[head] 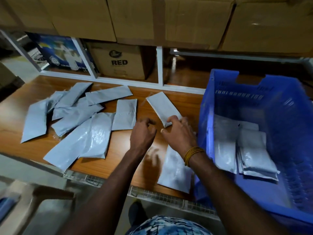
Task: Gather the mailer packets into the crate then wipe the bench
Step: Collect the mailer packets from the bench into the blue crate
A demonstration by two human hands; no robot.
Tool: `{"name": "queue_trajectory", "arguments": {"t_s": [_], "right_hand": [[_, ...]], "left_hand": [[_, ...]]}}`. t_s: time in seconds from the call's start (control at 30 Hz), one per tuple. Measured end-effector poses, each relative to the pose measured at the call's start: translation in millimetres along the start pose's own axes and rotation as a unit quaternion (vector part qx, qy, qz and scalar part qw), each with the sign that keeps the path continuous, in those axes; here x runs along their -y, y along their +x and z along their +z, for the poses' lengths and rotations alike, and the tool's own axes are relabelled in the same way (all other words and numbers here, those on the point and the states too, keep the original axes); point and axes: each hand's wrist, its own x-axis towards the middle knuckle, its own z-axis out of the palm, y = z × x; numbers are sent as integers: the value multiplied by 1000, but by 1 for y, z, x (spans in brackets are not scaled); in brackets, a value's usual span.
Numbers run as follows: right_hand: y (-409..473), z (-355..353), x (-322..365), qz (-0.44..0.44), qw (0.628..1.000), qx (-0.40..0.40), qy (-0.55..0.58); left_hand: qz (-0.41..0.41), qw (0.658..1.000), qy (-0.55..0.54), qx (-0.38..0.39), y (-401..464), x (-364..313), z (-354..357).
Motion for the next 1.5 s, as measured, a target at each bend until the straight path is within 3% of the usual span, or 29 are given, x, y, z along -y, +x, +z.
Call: {"name": "queue_trajectory", "arguments": {"t_s": [0.23, 0.47, 0.67, 0.87, 1.07, 1.2, 1.5], "right_hand": [[16, 73, 0, 174, 978, 82, -78], [7, 121, -31, 269, 950, -1, -161], [10, 144, -7, 229, 962, -25, -144], [10, 166, 21, 168, 971, -28, -165], [5, 171, 25, 183, 961, -88, -189], [0, 171, 18, 218, 961, -57, -163], [5, 163, 18, 193, 974, -70, -92]], "left_hand": [[7, 994, 96, 56, 40, 60, -1], [38, 954, 248, 164, 83, 126, 2], [122, 939, 291, 134, 59, 138, -4], [168, 949, 250, 91, 23, 138, -21], [124, 959, 223, 119, 34, 136, -30], [80, 954, 225, 180, 39, 132, -21], [114, 958, 216, 153, 31, 129, -12]]}}
